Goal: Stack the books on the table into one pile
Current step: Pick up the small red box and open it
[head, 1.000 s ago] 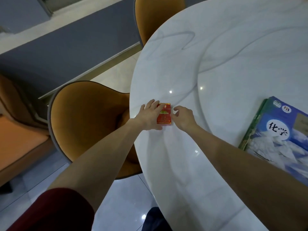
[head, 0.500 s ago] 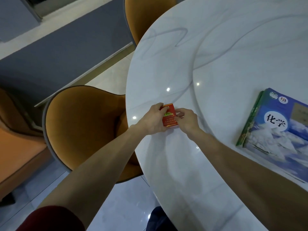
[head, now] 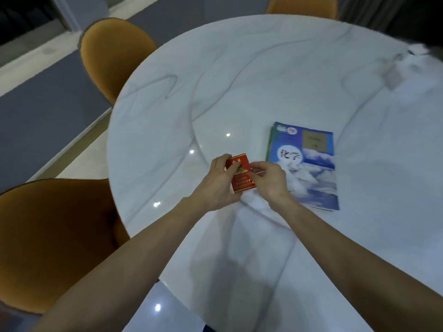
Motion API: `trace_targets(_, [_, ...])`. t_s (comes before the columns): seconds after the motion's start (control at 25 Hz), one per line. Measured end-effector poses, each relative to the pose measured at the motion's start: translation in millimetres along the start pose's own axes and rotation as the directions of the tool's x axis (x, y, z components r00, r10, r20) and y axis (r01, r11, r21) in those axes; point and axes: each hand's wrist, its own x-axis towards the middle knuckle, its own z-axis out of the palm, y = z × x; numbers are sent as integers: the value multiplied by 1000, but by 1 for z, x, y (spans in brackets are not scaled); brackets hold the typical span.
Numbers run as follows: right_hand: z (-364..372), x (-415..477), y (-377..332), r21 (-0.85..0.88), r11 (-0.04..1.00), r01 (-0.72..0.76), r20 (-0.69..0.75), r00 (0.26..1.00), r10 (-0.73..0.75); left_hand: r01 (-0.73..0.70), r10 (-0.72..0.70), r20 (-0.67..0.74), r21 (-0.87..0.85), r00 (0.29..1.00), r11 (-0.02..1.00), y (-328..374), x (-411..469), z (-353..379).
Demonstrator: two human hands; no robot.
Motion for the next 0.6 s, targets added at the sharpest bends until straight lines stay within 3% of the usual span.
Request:
trace_targets(0.32, [-155,-35,71,79,991,-111,-306,943,130,-246,243,116,10,963,969,150,57,68])
trace_targets(0.6, [-276,-72,168,111,970,-217,-463,852,244,-398,393,258,-33,883,917,280,81,164])
